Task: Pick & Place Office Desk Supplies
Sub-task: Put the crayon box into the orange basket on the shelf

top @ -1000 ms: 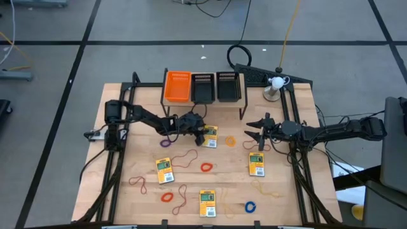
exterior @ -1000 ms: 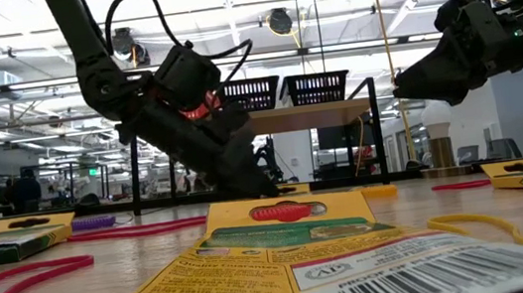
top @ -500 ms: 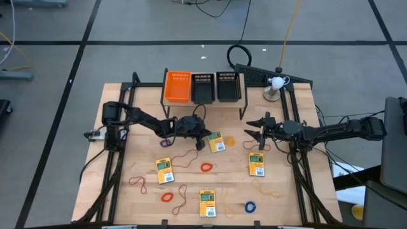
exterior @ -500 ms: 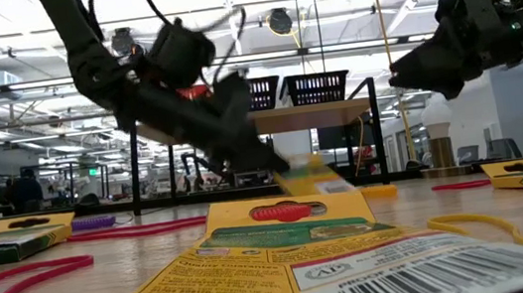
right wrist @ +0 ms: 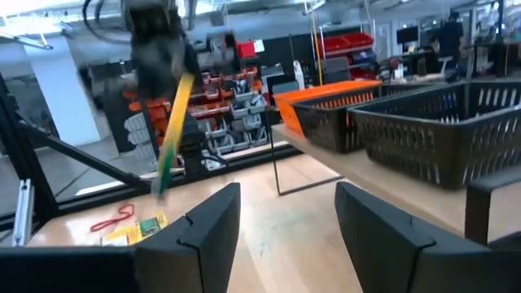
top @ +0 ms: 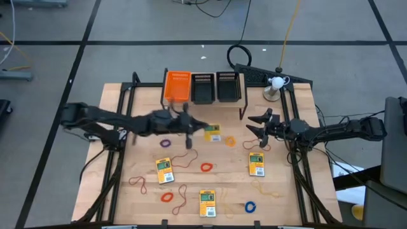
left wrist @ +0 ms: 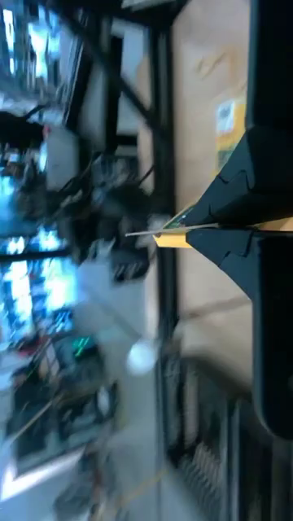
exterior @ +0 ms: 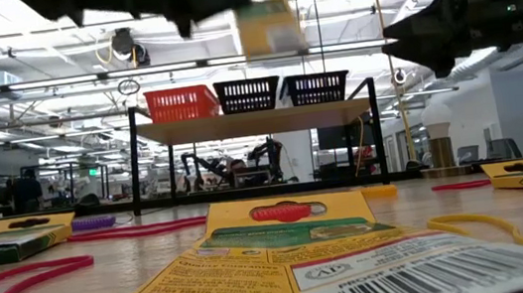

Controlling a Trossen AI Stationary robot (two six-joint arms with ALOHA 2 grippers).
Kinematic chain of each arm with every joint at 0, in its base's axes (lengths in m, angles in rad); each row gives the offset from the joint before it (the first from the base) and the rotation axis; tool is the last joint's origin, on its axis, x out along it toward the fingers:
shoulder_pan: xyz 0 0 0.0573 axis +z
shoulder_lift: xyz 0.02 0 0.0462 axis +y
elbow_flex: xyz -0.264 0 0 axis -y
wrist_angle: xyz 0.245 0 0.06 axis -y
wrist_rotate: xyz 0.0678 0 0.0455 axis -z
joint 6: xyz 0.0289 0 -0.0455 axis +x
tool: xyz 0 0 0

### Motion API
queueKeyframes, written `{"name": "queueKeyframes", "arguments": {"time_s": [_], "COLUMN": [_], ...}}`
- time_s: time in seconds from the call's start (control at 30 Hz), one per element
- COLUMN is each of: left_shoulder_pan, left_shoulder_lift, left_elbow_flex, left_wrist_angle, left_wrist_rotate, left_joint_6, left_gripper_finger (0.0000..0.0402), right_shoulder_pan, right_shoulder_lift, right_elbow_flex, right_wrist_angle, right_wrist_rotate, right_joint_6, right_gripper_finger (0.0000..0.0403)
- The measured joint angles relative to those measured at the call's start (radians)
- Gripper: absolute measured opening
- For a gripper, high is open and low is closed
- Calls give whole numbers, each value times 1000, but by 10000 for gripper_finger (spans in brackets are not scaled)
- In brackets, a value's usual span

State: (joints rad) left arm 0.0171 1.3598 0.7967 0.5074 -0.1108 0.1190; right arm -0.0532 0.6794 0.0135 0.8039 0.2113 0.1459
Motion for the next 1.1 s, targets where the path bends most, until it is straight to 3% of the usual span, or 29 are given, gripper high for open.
{"name": "queueKeyframes", "arguments": {"time_s": [0.2, 0.33, 0.57, 1.1], "left_shoulder_pan": [46, 106, 237, 456], "left_shoulder_lift": [-197, -238, -207, -187], "left_elbow_flex": [27, 107, 226, 290], "left_wrist_angle": [-183, -356, -515, -646], "left_wrist_rotate": [-166, -262, -258, -227], "left_joint_6": [167, 271, 346, 474], "left_gripper_finger": [0, 0, 0, 0], "right_shoulder_pan": [0, 0, -31, -126], "right_shoulder_lift": [0, 0, 0, 4], "right_elbow_flex": [0, 0, 0, 0], "right_wrist_angle": [43, 109, 199, 168], "right_wrist_rotate": [1, 4, 5, 1], "right_joint_6": [-47, -165, -313, -285], "right_gripper_finger": [192, 192, 192, 192]}}
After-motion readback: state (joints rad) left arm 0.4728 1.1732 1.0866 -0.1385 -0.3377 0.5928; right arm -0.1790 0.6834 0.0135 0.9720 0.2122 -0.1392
